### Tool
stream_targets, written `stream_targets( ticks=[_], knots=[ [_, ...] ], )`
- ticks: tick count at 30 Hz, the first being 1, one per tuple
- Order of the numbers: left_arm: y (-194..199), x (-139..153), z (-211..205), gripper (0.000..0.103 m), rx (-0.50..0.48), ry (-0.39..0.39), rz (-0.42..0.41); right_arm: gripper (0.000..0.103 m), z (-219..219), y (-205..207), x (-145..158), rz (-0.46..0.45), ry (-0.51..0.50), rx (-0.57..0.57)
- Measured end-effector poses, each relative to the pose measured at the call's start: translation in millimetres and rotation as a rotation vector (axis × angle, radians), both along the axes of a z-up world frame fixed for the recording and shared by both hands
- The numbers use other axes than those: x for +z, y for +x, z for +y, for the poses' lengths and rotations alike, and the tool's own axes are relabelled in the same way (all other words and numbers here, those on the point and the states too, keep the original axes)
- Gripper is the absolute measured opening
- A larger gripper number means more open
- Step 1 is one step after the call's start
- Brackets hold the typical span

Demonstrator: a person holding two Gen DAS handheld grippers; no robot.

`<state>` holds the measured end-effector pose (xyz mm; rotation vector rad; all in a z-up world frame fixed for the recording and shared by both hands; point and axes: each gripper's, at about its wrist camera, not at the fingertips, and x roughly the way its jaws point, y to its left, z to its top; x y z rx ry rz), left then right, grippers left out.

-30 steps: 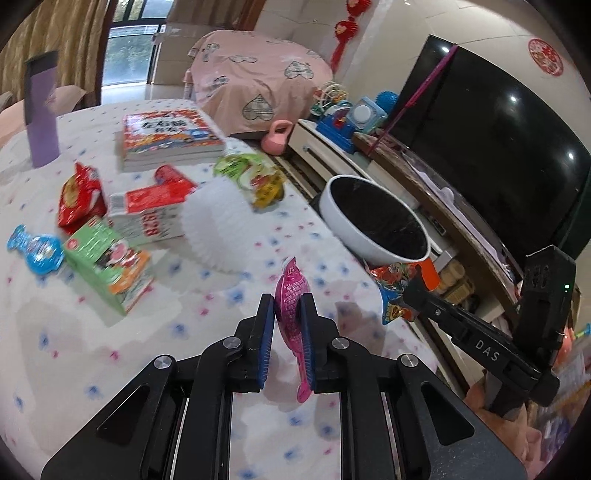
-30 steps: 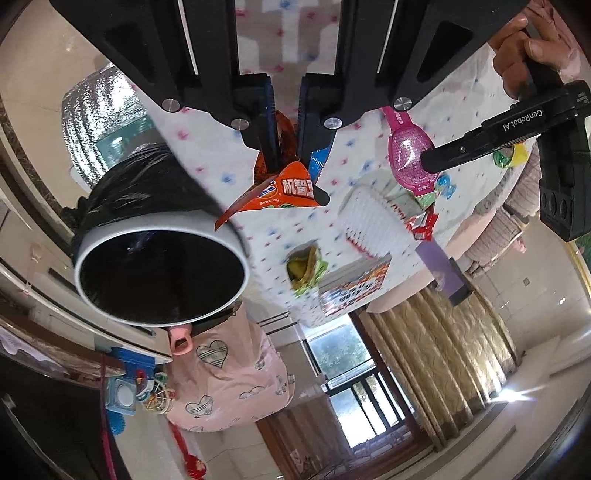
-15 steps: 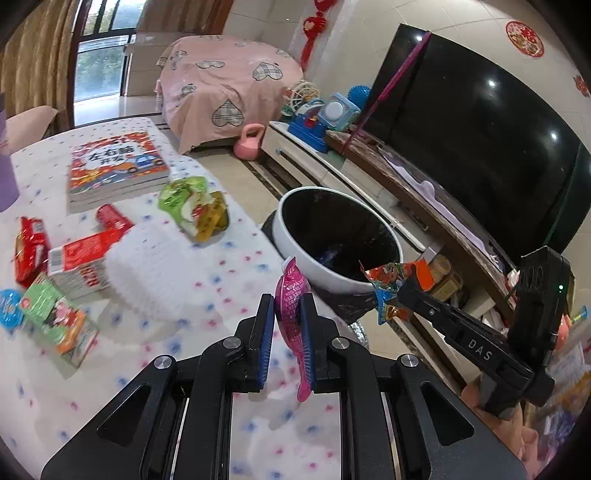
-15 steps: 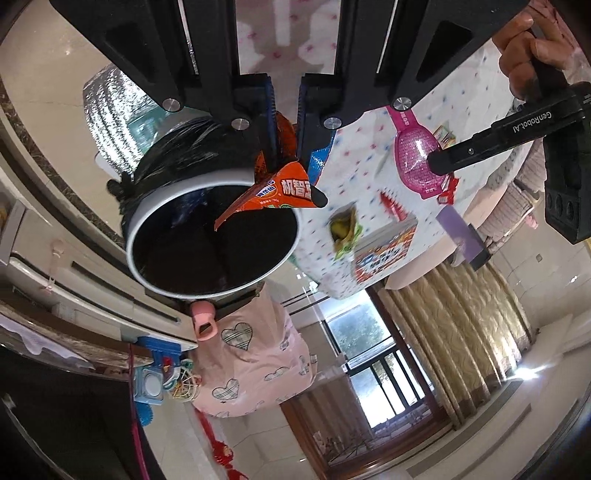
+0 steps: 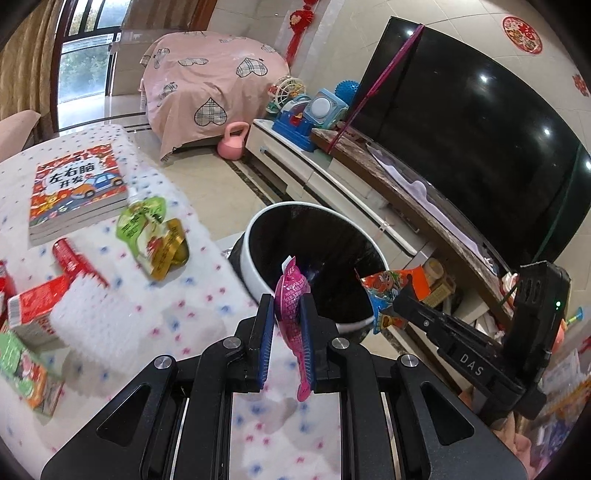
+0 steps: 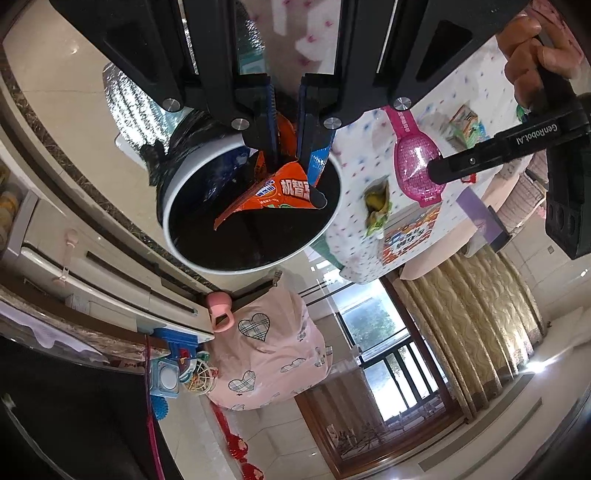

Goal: Collect trash
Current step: 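Carry the orange wrapper and pink candy over the bin and release both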

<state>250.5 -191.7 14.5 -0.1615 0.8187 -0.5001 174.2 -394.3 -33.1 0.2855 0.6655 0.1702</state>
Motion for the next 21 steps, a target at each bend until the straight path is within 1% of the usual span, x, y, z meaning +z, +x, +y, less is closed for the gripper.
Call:
stream_targets(
  ticks=[3,12,21],
  knots=[
    [11.0,-0.3,-6.0,0.013,-0.004,-0.011,0.010,0.009,-6.1,7.1,-1.0,0.004,-0.006,-0.006],
    [40.3,-1.0,-26.1,0.013,-0.015,-0.010,0.026,0.009,-21.7,29.7,-2.3,0.024,-0.024,-0.014],
    [62.1,-13.0,-43.1,0.013,-0.010,0.008,0.058,0.009,-24.8,50.0,-3.9,0.046,-0.044,0.002]
  ],
)
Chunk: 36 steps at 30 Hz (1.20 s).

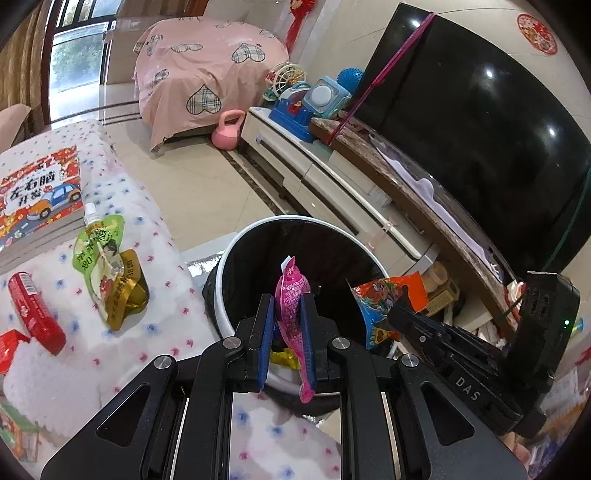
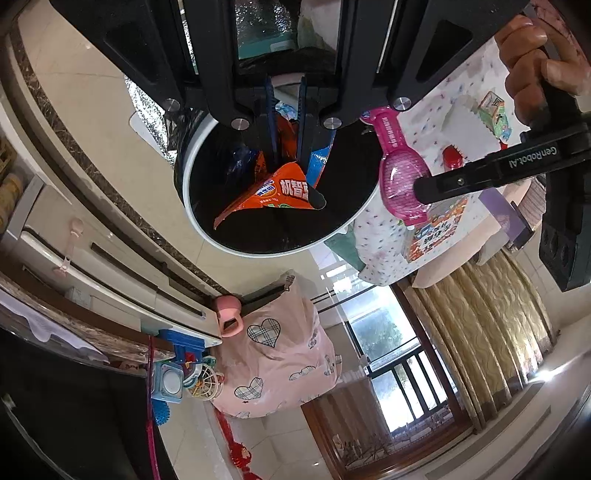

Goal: Collect trash
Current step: 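Carry the orange wrapper and pink candy over the bin and release both, then move both open grippers back toward the white mesh net on the table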

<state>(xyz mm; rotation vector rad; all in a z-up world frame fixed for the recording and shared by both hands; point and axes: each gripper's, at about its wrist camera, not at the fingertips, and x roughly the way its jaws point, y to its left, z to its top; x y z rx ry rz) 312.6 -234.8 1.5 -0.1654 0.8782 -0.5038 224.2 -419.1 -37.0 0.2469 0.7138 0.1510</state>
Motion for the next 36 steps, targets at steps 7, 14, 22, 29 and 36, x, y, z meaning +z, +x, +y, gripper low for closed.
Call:
stream_targets(
  ticks=[7,14,22,29,36],
  knots=[
    [9.8,-10.7,-2.7,0.028,0.024,0.021,0.035,0.014,-1.3,15.1,-9.6,0.045,-0.023,0.005],
    [2.8,-11.6,7.3,0.051,0.044,0.006,0.048,0.041,-8.9,15.0,-12.7,0.057,-0.006,-0.014],
    [-32.7,-9.6,28.4,0.061,0.060,-0.012,0.040,0.074,-7.4,-3.3,-6.3,0.019,0.036,-0.023],
    [-64.8,-14.6,56.6,0.062,0.097,-0.014,0.049,0.087,11.5,-27.9,-2.5,-0.016,0.069,-0.009],
    [-96.0,-24.9,97.2,0.062,0.138,-0.003,0.063,0.087,38.8,-46.8,-5.8,-0.029,0.105,0.023]
  ],
)
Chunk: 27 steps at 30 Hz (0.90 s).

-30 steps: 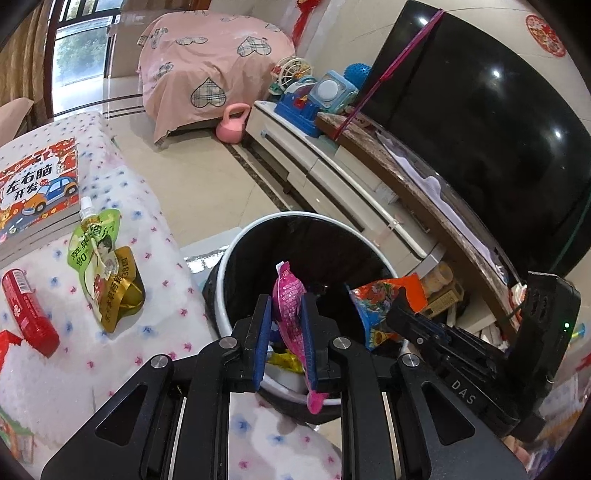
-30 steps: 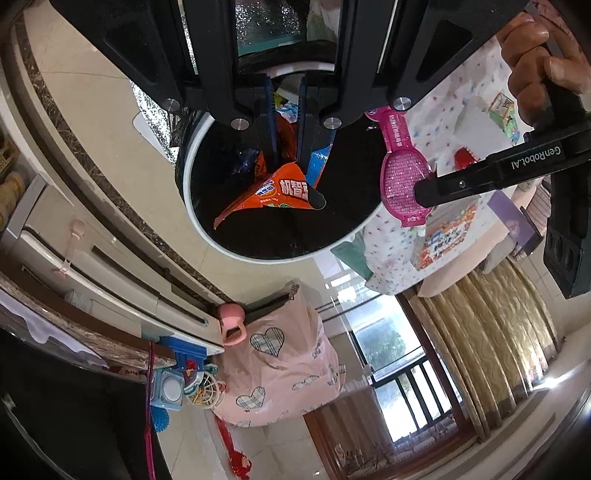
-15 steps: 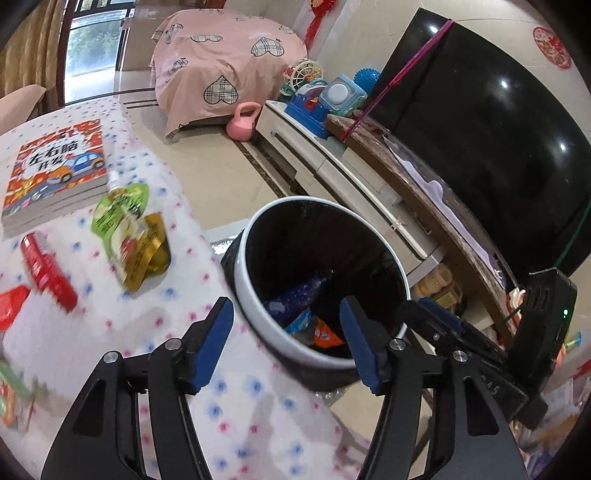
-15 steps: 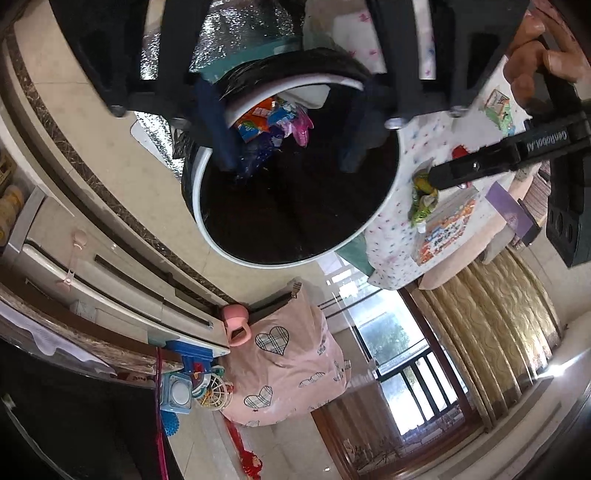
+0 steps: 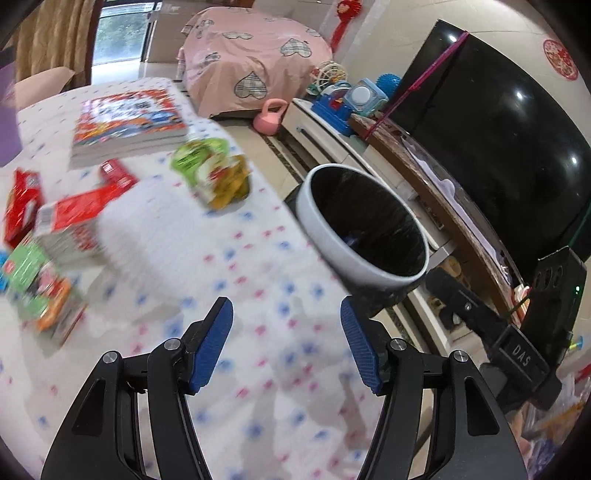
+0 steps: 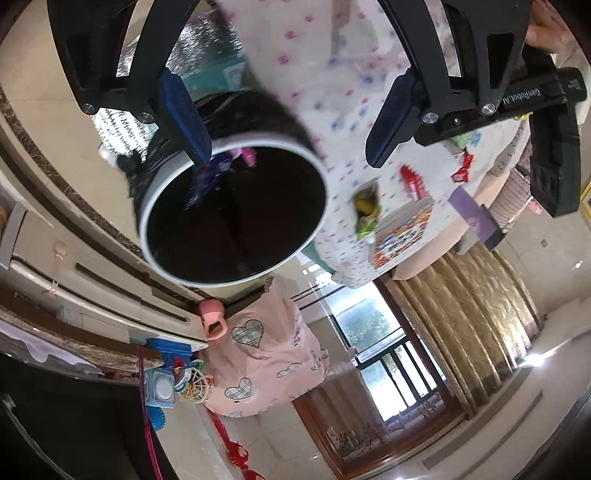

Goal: Collect trash
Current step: 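Move both open grippers back toward the white mesh net on the table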

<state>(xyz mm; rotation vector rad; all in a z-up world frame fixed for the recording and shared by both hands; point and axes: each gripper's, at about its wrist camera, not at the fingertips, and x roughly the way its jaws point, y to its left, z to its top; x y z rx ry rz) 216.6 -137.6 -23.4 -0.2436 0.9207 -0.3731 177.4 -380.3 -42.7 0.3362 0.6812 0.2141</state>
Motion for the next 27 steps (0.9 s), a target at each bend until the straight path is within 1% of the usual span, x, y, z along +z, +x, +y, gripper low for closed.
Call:
stream_targets(
  ticks=[4,13,17,25,27],
  knots=[
    [-15.9,-6.9,24.4,0.062,0.036,0.002,0.008,0.087,17.0,-4.9,-3.9,0.006,0.011,0.030],
    [-34.5,-19.4,74.4,0.062,0.132,-0.012,0.037,0.087,61.1,-9.8,-11.5,0.022,0.002,0.119],
    [-43.1,-25.0,97.9,0.062,0.188,-0.038,0.051,0.087,82.1,-11.9,-13.2,0.024,-0.012,0.160],
    [-45.4,-31.1,129.3,0.062,0.263,-0.055,0.065,0.087,115.8,-6.9,-16.1,0.031,-0.021,0.223],
    [-43.6,-31.6,136.8,0.063,0.283,-0.058,0.064,0.087,124.5,-4.1,-17.7,0.036,-0.023,0.240]
  ],
)
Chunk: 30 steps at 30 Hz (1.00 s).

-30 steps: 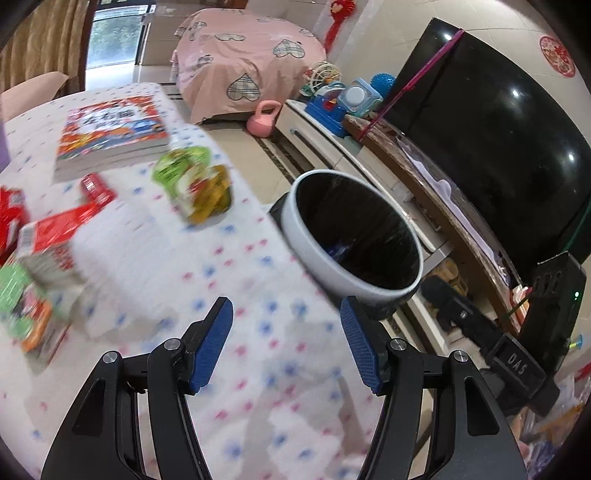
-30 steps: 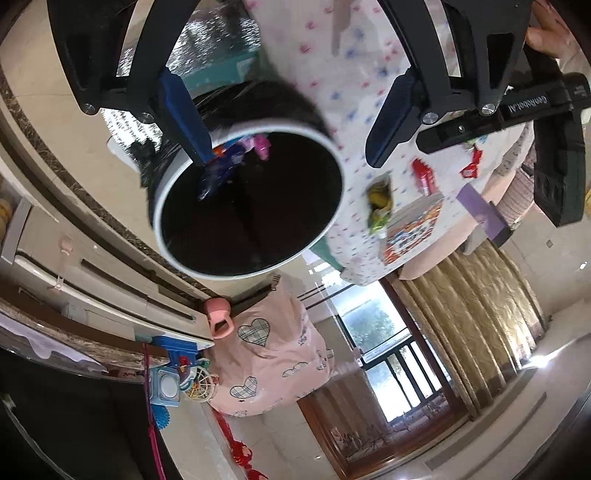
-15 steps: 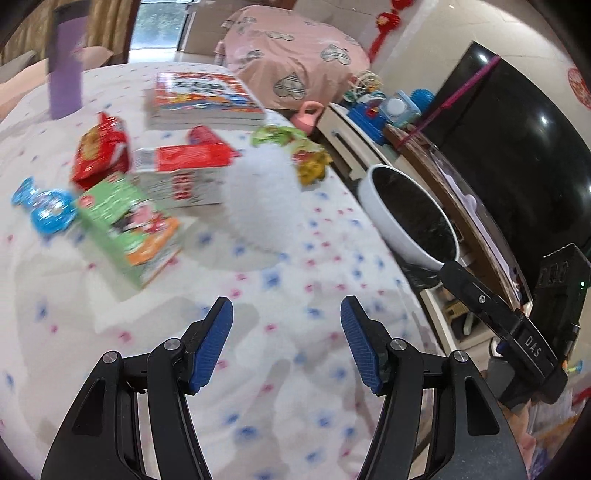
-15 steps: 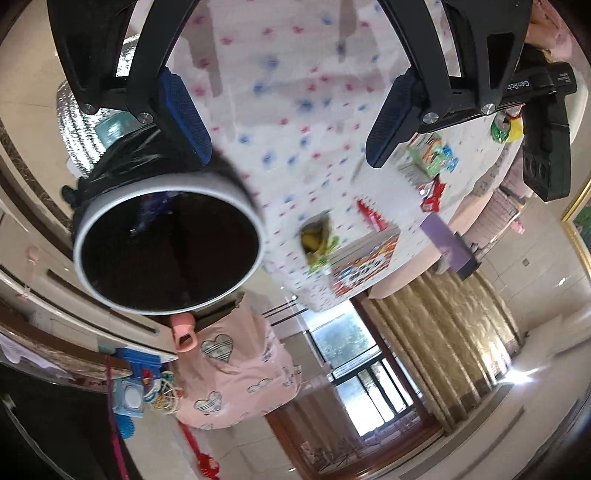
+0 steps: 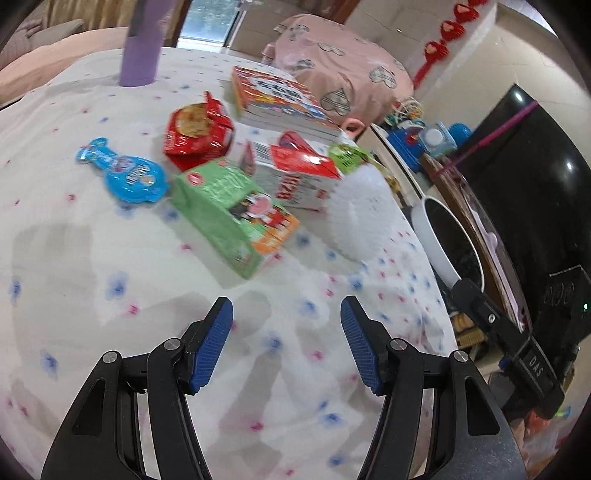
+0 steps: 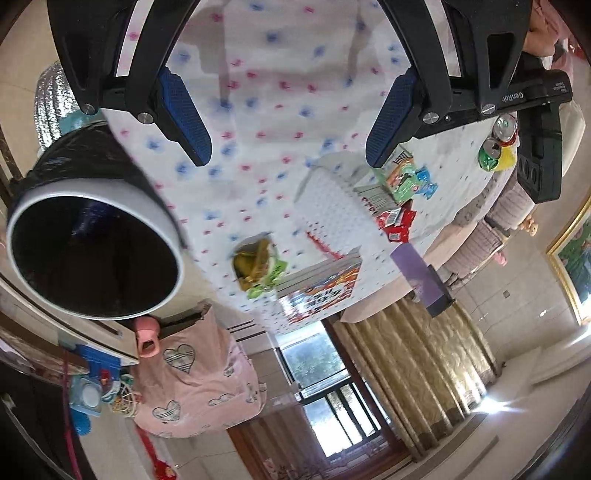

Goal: Collect trash
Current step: 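Move both open grippers back toward the white mesh net on the table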

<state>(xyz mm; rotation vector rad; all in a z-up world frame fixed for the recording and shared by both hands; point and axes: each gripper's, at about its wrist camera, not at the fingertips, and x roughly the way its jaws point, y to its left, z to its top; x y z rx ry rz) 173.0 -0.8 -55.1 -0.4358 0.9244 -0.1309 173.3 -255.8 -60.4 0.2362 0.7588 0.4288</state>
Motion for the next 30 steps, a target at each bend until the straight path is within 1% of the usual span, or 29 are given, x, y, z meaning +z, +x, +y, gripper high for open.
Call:
stream_targets(
  ticks=[2,4,6,9,16,19,21,22,23,24,25,26,27,28,29,30],
  knots=[
    [3.0,-1.1,6.6,0.070,0.021,-0.006,0.003,0.087,6.8,2.5,-1.1,0.002,-0.006,0.015],
    [5.4,-2.3,13.0,0.072,0.033,-0.019,0.003,0.087,14.9,6.4,-3.4,0.005,-0.013,0.031],
    [11.3,-3.4,16.2,0.079,0.043,-0.021,0.011,0.087,21.7,10.7,-6.0,0.012,-0.021,0.044],
    [23.8,-5.1,17.6,0.079,0.051,-0.033,0.027,0.087,30.8,20.8,-11.4,0.025,-0.030,0.059],
    [47.8,-8.2,17.1,0.080,0.072,-0.009,0.057,0.087,45.5,47.4,-16.3,0.033,-0.042,0.082],
    [56.9,-10.2,16.0,0.080,0.080,-0.004,0.066,0.086,47.6,61.5,-19.6,0.051,-0.038,0.087],
    [63.6,-11.4,13.8,0.080,0.086,0.009,0.072,0.080,50.2,70.5,-23.8,0.066,-0.032,0.095],
    [67.4,-12.6,12.5,0.080,0.090,0.021,0.078,0.070,51.6,75.1,-26.7,0.076,-0.031,0.100],
    [70.4,-13.6,11.0,0.080,0.095,0.035,0.082,0.054,52.8,77.8,-28.9,0.085,-0.030,0.103],
    [72.4,-14.4,10.2,0.080,0.099,0.047,0.083,0.044,54.0,80.6,-31.9,0.098,-0.031,0.106],
    [73.6,-15.1,9.6,0.079,0.102,0.058,0.082,0.031,54.0,82.3,-34.4,0.108,-0.037,0.105],
    [73.1,-15.3,8.8,0.076,0.106,0.072,0.070,0.029,53.6,82.6,-36.1,0.113,-0.046,0.100],
    [72.3,-15.2,7.9,0.069,0.104,0.081,0.060,0.027,52.1,81.4,-37.0,0.109,-0.050,0.098],
    [71.3,-15.3,6.9,0.065,0.096,0.087,0.050,0.022,52.0,80.6,-36.8,0.105,-0.050,0.100],
    [70.1,-14.9,5.9,0.059,0.088,0.089,0.041,0.020,49.9,77.6,-36.1,0.099,-0.053,0.102],
    [68.1,-13.5,4.9,0.055,0.079,0.095,0.030,0.019,48.2,75.7,-35.4,0.095,-0.053,0.103]
  ],
)
